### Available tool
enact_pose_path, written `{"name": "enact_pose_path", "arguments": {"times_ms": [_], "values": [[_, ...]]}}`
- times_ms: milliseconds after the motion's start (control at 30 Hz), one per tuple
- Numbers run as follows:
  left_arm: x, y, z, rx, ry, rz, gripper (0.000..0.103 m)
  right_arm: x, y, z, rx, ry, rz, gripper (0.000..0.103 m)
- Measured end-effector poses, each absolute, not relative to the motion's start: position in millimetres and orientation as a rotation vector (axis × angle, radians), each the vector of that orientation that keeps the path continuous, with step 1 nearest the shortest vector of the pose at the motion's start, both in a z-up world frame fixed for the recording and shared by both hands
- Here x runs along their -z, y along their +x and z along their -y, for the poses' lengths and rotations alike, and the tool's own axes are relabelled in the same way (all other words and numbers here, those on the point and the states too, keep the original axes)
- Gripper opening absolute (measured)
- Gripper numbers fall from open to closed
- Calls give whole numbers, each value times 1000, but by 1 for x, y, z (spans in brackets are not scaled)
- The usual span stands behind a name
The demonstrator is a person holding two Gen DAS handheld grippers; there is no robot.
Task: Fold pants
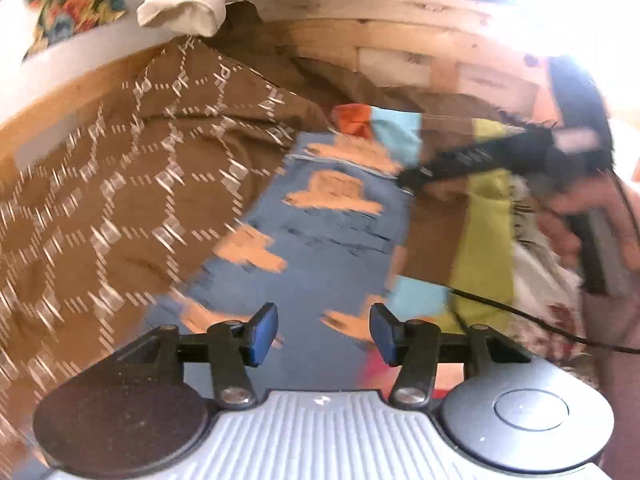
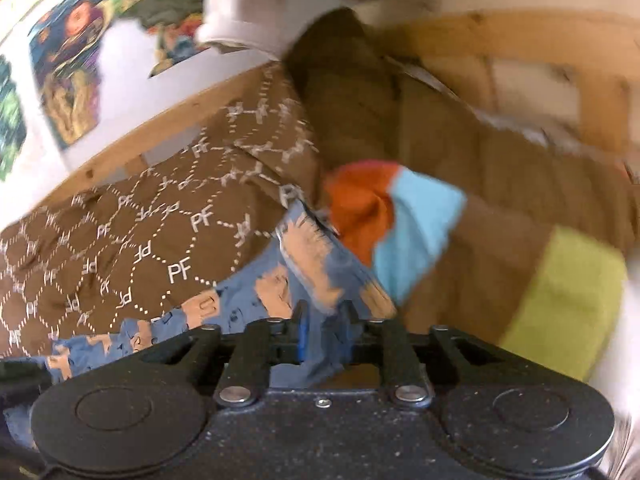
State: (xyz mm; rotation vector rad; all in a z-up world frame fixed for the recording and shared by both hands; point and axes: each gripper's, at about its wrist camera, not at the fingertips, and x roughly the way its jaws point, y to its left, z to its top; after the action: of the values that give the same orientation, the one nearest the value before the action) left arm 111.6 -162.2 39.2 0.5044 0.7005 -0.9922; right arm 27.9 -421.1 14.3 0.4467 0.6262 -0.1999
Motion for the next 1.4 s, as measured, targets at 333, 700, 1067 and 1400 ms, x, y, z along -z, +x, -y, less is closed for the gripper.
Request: {"name": "enact_pose_path", "arguments": {"times_ms": [333, 700, 1067, 1400], "values": [[-73, 209, 272, 972, 581, -653, 65, -1, 28, 428, 253, 410, -559, 47], [-15, 235, 327, 1014, 490, -771, 45, 0, 17, 434, 216, 450, -518, 46], [-17, 228, 339, 980, 516, -766, 12, 9, 25, 466, 238, 598, -451, 6], [-32, 210, 330, 1020, 595, -757, 10, -6, 1, 452, 176, 581, -464, 6]]}}
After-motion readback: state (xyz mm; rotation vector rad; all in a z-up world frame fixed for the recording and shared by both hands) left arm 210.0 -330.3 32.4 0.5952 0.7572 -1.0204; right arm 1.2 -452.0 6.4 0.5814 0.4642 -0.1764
